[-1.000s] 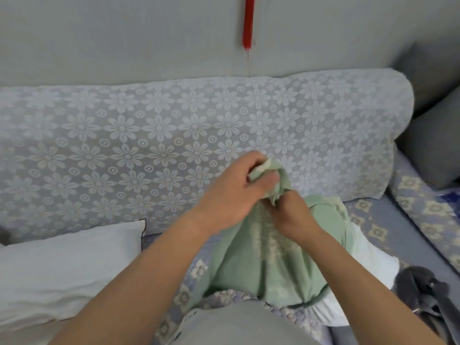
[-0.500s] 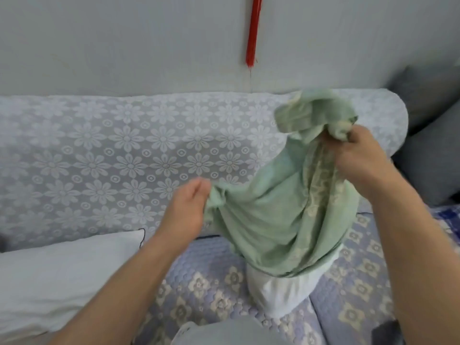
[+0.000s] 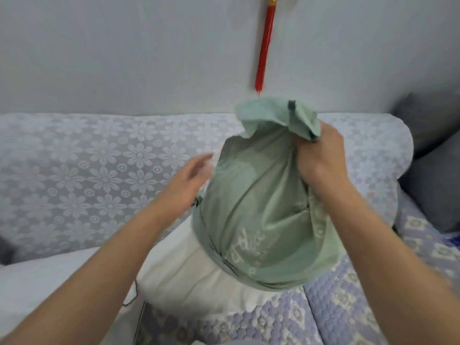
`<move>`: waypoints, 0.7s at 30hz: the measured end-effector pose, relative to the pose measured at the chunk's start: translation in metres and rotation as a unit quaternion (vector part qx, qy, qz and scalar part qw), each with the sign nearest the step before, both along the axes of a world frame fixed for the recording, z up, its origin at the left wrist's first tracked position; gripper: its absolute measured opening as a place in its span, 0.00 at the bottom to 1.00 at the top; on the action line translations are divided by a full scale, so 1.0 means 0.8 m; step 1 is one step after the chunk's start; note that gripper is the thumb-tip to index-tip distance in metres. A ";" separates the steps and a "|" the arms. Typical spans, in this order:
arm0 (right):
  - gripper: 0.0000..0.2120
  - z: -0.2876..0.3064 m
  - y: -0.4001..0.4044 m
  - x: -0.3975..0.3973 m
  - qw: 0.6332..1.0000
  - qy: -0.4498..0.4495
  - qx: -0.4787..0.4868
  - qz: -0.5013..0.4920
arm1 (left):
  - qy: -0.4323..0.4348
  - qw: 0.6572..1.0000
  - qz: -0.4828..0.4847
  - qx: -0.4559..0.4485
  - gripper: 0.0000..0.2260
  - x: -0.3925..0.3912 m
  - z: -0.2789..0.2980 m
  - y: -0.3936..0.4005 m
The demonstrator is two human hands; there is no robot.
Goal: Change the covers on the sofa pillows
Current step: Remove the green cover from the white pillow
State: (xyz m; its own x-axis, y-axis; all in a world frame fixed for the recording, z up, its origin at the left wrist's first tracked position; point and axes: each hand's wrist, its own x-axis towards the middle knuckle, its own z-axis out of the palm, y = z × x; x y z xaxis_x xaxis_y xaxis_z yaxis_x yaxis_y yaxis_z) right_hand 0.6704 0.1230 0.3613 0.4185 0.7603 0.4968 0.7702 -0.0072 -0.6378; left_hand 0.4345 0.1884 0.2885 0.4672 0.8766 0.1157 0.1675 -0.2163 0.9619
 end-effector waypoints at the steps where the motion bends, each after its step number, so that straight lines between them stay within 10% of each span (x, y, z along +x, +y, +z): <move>1: 0.09 -0.001 0.005 -0.005 0.999 -0.017 -0.032 0.025 | 0.024 0.998 0.011 -0.058 0.16 -0.012 -0.037 -0.004; 7: 0.13 0.068 0.031 -0.019 0.981 0.103 0.160 0.046 | 0.050 0.987 -0.035 -0.152 0.20 -0.022 -0.145 -0.023; 13: 0.08 0.116 0.026 -0.040 0.986 0.090 0.107 0.091 | 0.105 0.994 -0.013 -0.026 0.40 0.020 -0.204 -0.009; 17: 0.09 0.140 0.019 -0.029 0.981 0.107 0.136 0.090 | 0.227 0.973 -0.030 -0.021 0.11 0.055 -0.195 -0.007; 21: 0.09 0.174 0.038 0.055 0.977 0.090 0.167 -0.093 | 0.340 0.938 0.012 -0.065 0.21 0.047 -0.265 -0.001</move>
